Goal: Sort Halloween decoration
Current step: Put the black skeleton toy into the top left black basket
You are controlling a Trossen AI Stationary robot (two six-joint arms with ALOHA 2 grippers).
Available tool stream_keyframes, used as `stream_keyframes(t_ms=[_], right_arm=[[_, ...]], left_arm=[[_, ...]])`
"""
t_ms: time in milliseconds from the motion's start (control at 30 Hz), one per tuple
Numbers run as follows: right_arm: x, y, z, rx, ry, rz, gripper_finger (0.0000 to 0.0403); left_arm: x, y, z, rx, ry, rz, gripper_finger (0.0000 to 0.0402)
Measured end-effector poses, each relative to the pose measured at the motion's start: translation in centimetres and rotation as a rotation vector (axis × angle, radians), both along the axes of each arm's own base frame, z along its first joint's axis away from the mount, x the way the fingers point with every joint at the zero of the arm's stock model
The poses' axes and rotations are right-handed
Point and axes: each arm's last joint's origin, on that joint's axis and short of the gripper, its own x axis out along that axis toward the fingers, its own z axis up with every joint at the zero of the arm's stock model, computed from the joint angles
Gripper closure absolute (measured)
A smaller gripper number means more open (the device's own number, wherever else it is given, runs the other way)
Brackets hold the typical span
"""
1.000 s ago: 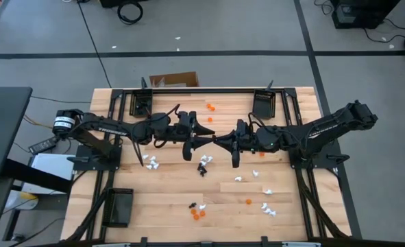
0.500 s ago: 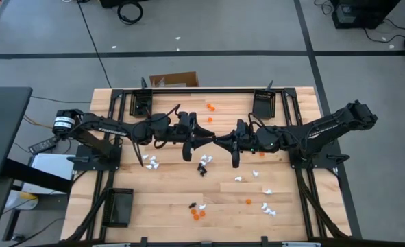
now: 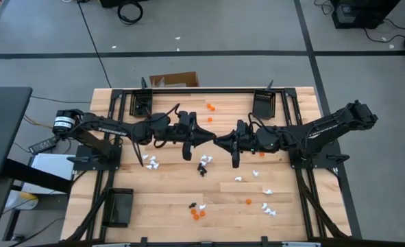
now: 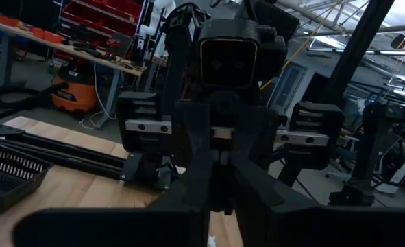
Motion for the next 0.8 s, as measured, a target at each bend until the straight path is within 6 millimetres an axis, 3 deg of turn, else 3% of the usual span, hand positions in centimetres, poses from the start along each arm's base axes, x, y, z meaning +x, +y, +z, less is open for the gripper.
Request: stream_keyframes(t_ms=[167, 433, 667, 800], right_arm=[[0.0, -0.1, 0.0, 0.000, -0.007, -0.054, 0.0294], [-0.2, -0.3, 0.0, 0.043, -0.020, -0.207, 0.0244], [-0.7, -0.4, -1.5, 0.111, 0.090, -0.292, 0.0242], [-1.3, -0.6, -2.8, 0.181, 0.193, -0.348, 0.0242]], left_arm=[[0.0, 0.4, 0.0, 0.000, 0.002, 0.013, 0.0385], [-0.5, 3.0, 0.3, 0.007, 0.004, 0.093, 0.0383], [-3.4, 7.8, 1.5, 0.012, 0.104, 0.160, 0.0383], [-6.7, 10.6, 1.6, 0.031, 0.269, 0.269, 0.0383]])
